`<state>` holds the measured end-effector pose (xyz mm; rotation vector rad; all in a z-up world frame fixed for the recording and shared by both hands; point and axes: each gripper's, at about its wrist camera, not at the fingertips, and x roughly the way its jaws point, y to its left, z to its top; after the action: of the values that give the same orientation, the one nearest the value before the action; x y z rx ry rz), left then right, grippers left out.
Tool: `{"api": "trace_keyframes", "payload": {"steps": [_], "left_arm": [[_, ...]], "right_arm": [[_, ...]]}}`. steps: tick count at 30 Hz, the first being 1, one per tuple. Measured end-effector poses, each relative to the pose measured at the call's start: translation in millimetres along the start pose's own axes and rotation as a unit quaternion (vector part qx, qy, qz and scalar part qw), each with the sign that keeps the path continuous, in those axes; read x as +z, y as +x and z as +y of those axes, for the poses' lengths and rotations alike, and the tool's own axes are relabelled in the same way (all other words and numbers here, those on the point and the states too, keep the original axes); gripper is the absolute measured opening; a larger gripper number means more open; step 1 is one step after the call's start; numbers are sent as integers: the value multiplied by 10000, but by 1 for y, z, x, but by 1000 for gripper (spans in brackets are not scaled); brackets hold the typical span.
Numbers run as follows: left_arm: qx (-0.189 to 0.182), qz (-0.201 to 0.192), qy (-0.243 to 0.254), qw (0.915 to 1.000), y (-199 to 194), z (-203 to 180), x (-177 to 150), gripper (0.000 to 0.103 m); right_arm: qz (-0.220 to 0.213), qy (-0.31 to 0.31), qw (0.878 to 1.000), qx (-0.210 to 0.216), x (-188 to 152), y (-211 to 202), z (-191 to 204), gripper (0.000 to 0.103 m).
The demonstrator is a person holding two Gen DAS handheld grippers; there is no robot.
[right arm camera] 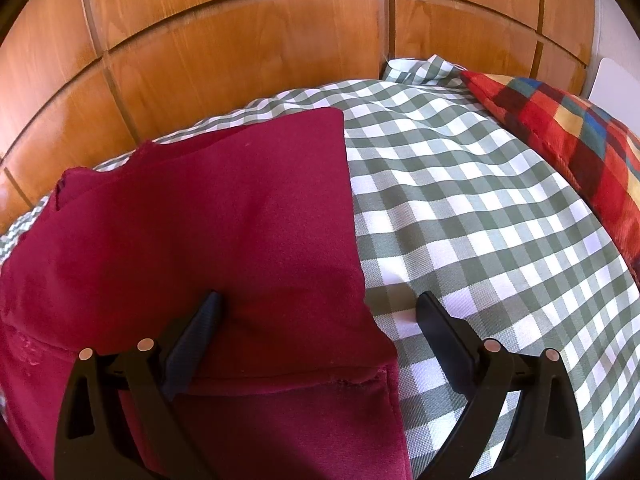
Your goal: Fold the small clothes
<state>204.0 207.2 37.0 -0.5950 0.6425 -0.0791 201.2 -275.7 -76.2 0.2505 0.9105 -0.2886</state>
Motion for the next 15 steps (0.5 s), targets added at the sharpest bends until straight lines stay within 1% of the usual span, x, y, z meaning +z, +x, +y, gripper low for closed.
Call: {"api": "trace_keyframes", "payload": {"steps": [3, 5, 6, 7, 8, 9, 10, 11, 13, 14, 15], "left_arm": [[-269, 465, 379, 9978, 33, -46, -33, 6], [-334, 749, 558, 9951, 55, -66, -53, 7], [-327, 956, 715, 9923, 70, -79, -67, 7], [-294, 1048, 801, 9908, 79, -84, -75, 11], [-253, 1167, 925, 9885, 89, -91, -85, 19], [-243, 1266, 1002, 9866, 97, -95, -91, 22], [-225, 1323, 1049, 9854, 99, -97, -97, 27], [-185, 1324, 1097, 9849, 98, -100, -103, 37], [-108, 1147, 1275, 9851, 85, -102, -111, 47], [-54, 1066, 1317, 9855, 82, -103, -112, 48], [-18, 947, 1331, 9866, 68, -97, -118, 48]], "right_arm": [[-15, 62, 10000, 57, -1, -1, -2, 96], [-22, 99, 9999, 98, -2, -1, -4, 96], [-26, 112, 9999, 110, -2, -1, -5, 96], [-31, 128, 9998, 127, -2, -1, -6, 96], [-32, 136, 9998, 138, -2, -1, -6, 96], [-36, 150, 9998, 153, -2, -1, -6, 96], [-39, 163, 9997, 167, -2, -1, -6, 96], [-45, 183, 9996, 189, -2, -1, -7, 96], [-53, 206, 9996, 210, -2, 0, -8, 96], [-71, 228, 9995, 226, -2, -1, -9, 96], [-102, 265, 9993, 233, -3, -3, -10, 96]]}}
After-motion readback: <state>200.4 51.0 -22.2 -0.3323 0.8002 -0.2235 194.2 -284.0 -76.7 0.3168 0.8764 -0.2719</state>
